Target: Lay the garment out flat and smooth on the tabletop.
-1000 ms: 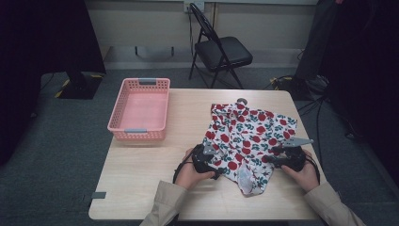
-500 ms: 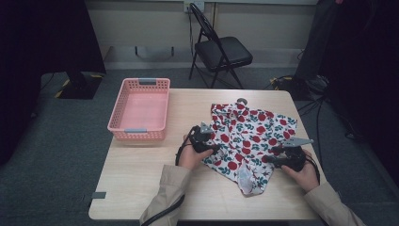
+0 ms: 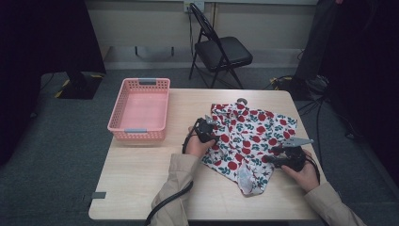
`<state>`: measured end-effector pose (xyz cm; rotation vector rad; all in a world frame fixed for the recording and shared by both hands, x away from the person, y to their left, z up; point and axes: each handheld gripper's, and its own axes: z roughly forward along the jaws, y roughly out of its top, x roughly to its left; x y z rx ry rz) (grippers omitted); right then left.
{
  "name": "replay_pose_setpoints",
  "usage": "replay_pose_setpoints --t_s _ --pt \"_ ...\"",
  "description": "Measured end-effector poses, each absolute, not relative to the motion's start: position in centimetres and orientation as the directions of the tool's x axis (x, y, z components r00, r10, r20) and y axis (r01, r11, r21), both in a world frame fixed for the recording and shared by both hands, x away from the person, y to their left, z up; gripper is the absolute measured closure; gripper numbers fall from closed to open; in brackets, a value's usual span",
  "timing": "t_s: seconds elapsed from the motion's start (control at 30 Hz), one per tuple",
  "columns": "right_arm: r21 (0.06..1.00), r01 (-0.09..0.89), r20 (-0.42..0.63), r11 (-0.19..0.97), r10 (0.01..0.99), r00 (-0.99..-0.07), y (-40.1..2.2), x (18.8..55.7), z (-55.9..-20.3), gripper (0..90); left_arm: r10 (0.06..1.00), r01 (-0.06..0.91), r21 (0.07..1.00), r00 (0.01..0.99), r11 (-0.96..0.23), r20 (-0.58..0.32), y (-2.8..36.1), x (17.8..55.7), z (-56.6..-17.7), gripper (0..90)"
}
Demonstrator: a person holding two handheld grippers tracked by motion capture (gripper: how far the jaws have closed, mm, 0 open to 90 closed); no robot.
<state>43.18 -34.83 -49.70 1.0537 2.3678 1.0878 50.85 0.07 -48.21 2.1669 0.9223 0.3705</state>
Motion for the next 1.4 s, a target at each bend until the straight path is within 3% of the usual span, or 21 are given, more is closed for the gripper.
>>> replay_pose_setpoints --t_s 0.1,0.23,0.4,0.8,1.4 --pt "0.756 0.489 0.009 0.435 0.740 -0.672 -34.8 43.2 -49.7 35.7 0.698 0.485 0.721 0.717 -0.494 -0.004 -0.3 50.9 -48.2 62.4" --pt "0.756 0.489 0.009 0.435 0.740 -0.672 -34.8 43.2 -49.7 35.8 0.681 0.475 0.706 0.732 -0.525 0.014 -0.7 50.8 -48.1 77.5" --pt "0.756 0.489 0.009 0.435 0.740 -0.672 -34.8 43.2 -49.7 35.7 0.661 0.489 0.698 0.749 -0.524 -0.029 -0.9 50.7 -47.5 88.7" --pt "0.756 0.489 0.009 0.435 0.740 -0.672 -34.8 43.2 -49.7 35.7 0.659 0.488 0.716 0.751 -0.499 -0.052 -0.3 50.8 -45.6 89.6" --pt "0.757 0.488 0.012 0.435 0.738 -0.675 -34.9 43.2 -49.7 35.5 0.688 0.465 0.745 0.725 -0.479 -0.010 2.6 51.5 -41.5 89.6"
